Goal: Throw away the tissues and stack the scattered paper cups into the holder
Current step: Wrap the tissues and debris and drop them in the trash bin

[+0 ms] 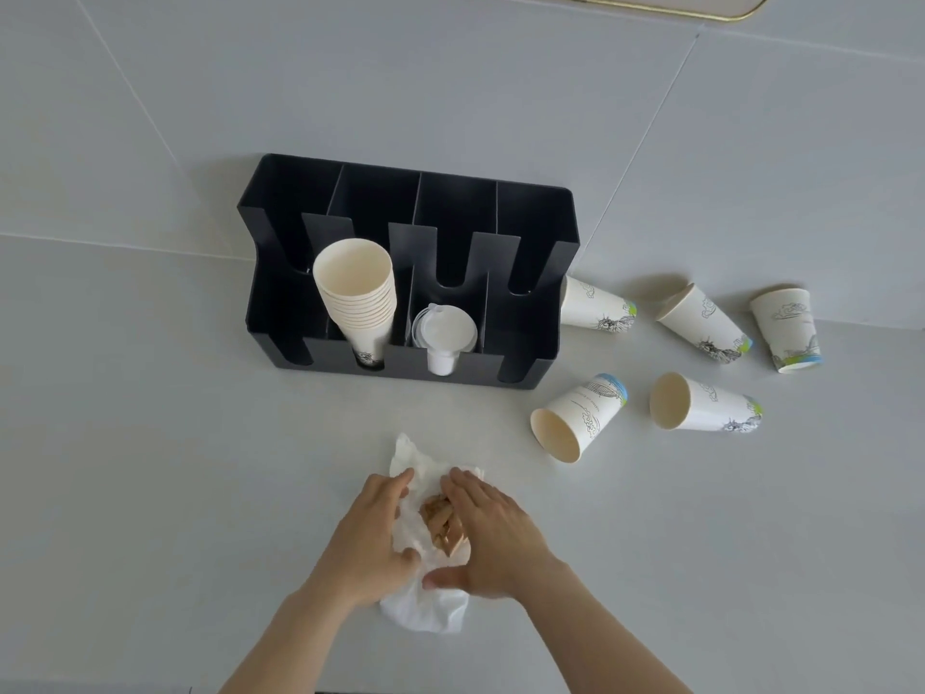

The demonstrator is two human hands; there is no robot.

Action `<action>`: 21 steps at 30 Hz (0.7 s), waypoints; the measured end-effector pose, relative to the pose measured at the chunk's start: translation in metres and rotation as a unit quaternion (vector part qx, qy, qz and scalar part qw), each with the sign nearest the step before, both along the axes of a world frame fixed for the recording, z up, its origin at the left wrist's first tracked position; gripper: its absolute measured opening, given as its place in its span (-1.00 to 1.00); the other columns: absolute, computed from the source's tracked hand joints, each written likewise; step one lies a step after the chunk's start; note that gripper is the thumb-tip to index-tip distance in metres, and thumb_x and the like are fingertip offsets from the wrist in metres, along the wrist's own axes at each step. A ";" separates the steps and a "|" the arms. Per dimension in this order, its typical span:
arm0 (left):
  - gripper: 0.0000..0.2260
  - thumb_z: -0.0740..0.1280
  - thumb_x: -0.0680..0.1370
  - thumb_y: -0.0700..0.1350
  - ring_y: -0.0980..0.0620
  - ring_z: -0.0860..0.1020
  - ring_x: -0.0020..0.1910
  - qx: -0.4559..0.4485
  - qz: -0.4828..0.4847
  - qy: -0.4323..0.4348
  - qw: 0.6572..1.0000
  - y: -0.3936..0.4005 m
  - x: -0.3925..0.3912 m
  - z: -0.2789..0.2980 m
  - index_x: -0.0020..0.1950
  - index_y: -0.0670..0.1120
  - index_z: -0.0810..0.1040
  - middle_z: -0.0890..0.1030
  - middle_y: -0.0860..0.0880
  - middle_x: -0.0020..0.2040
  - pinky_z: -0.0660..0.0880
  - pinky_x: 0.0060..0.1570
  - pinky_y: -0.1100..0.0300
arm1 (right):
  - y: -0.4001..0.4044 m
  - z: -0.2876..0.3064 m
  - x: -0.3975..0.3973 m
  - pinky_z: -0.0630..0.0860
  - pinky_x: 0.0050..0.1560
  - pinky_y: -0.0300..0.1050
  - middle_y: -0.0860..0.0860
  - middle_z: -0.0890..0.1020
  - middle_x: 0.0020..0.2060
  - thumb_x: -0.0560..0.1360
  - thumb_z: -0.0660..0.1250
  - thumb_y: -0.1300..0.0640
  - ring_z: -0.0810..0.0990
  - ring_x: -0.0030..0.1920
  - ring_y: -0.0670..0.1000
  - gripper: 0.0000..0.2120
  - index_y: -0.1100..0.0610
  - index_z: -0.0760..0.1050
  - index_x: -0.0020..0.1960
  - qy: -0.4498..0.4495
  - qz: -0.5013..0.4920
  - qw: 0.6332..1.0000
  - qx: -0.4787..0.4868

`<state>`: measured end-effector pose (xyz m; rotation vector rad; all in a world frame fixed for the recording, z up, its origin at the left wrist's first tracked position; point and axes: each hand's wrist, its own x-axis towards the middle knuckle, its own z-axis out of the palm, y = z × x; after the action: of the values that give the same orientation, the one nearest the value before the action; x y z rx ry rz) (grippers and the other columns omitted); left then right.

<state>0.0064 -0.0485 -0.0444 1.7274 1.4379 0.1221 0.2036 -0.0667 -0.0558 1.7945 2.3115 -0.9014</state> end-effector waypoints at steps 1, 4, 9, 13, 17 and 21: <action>-0.14 0.47 0.41 -0.09 0.17 0.42 0.25 -0.001 -0.027 0.012 1.000 -0.003 -0.001 -0.003 0.59 0.07 0.05 0.26 0.17 0.33 0.48 0.18 0.26 | -0.002 -0.003 0.001 0.04 0.59 0.01 0.00 0.07 0.63 0.28 0.46 -0.42 -0.01 0.61 0.00 0.16 0.08 -0.01 0.63 -0.004 0.010 1.000 0.009; 0.08 0.55 0.35 0.02 0.13 0.39 0.29 0.020 -0.085 0.068 0.994 -0.009 -0.002 -0.010 0.60 0.07 -0.17 0.19 0.15 0.36 0.49 0.17 0.23 | -0.005 -0.012 0.000 0.22 0.52 0.00 0.04 0.26 0.56 0.33 0.56 -0.17 0.19 0.56 0.09 0.01 0.11 0.13 0.60 -0.016 0.015 0.999 0.049; -0.14 0.60 0.30 -0.04 0.04 0.42 0.15 0.107 -0.076 0.145 0.981 -0.027 0.002 -0.023 0.51 0.07 0.25 0.31 0.07 0.21 0.52 0.04 0.21 | -0.006 -0.024 -0.008 0.60 -0.15 -0.09 -0.01 0.61 -0.05 0.20 0.60 0.19 0.61 -0.08 0.07 -0.41 0.09 0.55 0.21 -0.042 -0.015 0.991 0.129; -0.34 0.62 0.27 0.00 -0.04 0.38 0.29 0.160 -0.039 0.149 0.975 -0.032 0.009 -0.028 0.32 0.11 0.46 0.33 0.02 0.33 0.48 0.20 0.11 | -0.008 -0.025 -0.011 0.57 -0.28 -0.13 -0.03 0.57 -0.21 0.12 0.58 0.29 0.55 -0.24 0.03 -0.50 0.07 0.59 0.02 -0.059 -0.022 0.990 0.130; -0.50 0.48 0.43 -0.17 0.03 0.46 0.25 0.144 0.013 0.101 0.984 -0.028 0.017 -0.019 0.31 0.06 0.39 0.49 0.10 0.28 0.53 0.07 0.19 | -0.012 -0.023 -0.009 0.57 -0.30 -0.16 -0.04 0.56 -0.23 0.11 0.60 0.29 0.55 -0.26 0.02 -0.52 0.07 0.59 -0.01 -0.045 -0.039 0.992 0.114; -0.42 0.43 0.46 -0.23 0.05 0.55 0.14 0.134 0.021 0.081 0.987 -0.019 0.026 -0.009 0.41 0.03 0.29 0.57 0.07 0.21 0.53 0.02 0.21 | -0.012 -0.017 -0.007 0.55 -0.33 -0.17 -0.03 0.56 -0.21 0.07 0.61 0.31 0.55 -0.26 0.02 -0.44 0.08 0.59 0.03 -0.037 -0.047 0.993 0.101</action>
<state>0.0322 -0.0678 -0.0531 1.9628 1.6375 0.2100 0.1971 -0.0786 -0.0730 1.9916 2.3632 -0.6183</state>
